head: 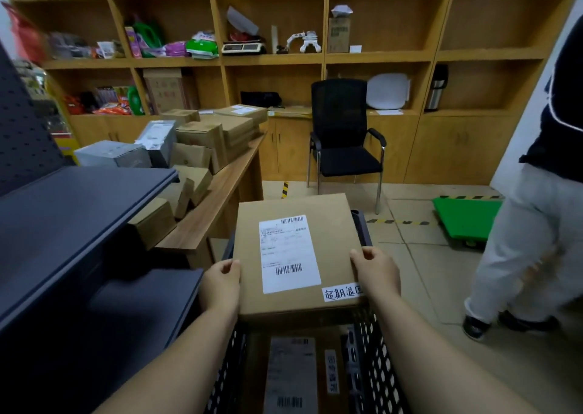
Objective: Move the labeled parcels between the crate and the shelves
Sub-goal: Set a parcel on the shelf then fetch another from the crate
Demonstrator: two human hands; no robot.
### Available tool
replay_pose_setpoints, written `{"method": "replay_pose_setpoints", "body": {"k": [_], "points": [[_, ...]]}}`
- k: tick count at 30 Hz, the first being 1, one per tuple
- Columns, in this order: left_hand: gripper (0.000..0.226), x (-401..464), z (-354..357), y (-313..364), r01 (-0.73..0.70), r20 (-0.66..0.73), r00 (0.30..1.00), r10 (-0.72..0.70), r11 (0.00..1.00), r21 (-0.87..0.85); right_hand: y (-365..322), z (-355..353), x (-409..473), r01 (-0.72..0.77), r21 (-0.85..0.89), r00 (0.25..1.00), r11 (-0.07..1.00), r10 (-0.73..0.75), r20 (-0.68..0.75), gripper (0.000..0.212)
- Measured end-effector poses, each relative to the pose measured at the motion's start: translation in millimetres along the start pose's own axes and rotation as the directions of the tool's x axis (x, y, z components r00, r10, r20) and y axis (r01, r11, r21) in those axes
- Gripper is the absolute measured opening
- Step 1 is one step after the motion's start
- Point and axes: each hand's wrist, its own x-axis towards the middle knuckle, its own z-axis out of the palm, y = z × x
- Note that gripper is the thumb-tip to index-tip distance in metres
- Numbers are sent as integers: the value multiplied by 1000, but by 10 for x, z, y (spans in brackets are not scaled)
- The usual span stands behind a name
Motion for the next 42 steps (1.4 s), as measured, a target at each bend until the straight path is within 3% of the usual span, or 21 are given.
{"method": "replay_pose_setpoints", "body": {"k": [17,26,42], "points": [[30,527,613,-463,142,92,984,-151,985,100,476,669,442,-162,5,985,987,161,66,15],[30,638,869,-663,219,62,972,-228,967,129,559,873,610,-206,-47,975,977,209,71,28],[32,761,1081,-866,226,93,964,-249,951,212,813,1090,712,-273,-146,957,951,284,62,40]]}}
